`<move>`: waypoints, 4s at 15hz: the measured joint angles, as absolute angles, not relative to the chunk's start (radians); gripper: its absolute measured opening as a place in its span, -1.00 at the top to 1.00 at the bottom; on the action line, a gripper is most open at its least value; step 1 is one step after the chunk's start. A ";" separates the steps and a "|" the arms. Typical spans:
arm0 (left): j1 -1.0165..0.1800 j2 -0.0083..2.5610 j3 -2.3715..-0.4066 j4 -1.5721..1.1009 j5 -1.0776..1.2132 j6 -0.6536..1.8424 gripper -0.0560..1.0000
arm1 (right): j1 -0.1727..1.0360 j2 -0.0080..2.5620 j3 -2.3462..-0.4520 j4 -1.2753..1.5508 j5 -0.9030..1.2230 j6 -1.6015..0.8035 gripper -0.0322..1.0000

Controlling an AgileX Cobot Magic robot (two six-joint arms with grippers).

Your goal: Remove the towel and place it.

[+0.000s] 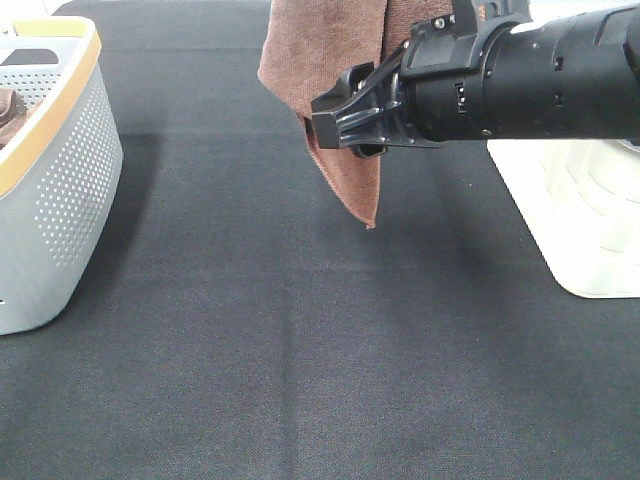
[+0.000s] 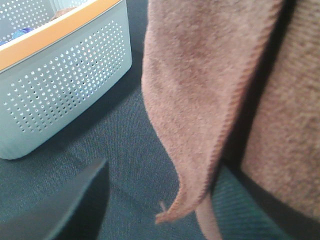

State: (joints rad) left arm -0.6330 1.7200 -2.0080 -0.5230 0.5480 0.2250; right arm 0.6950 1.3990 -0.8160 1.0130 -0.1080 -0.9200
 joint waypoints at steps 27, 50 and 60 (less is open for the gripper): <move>-0.566 1.777 -2.008 -0.012 0.848 -0.081 0.89 | 0.695 1.368 -0.874 0.646 0.449 -0.608 0.94; -0.380 2.156 -2.009 0.538 0.355 -0.513 0.89 | 0.436 1.918 -1.526 -1.727 0.190 1.835 0.94; -0.392 2.221 -2.009 0.203 0.966 -0.201 0.89 | 0.327 2.018 -1.356 -1.735 -0.345 1.960 0.94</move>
State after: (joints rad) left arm -0.3920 2.2210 -2.0090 0.2030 0.9660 -0.2010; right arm 0.3270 2.0180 -1.3560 -1.7350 -0.3450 1.9600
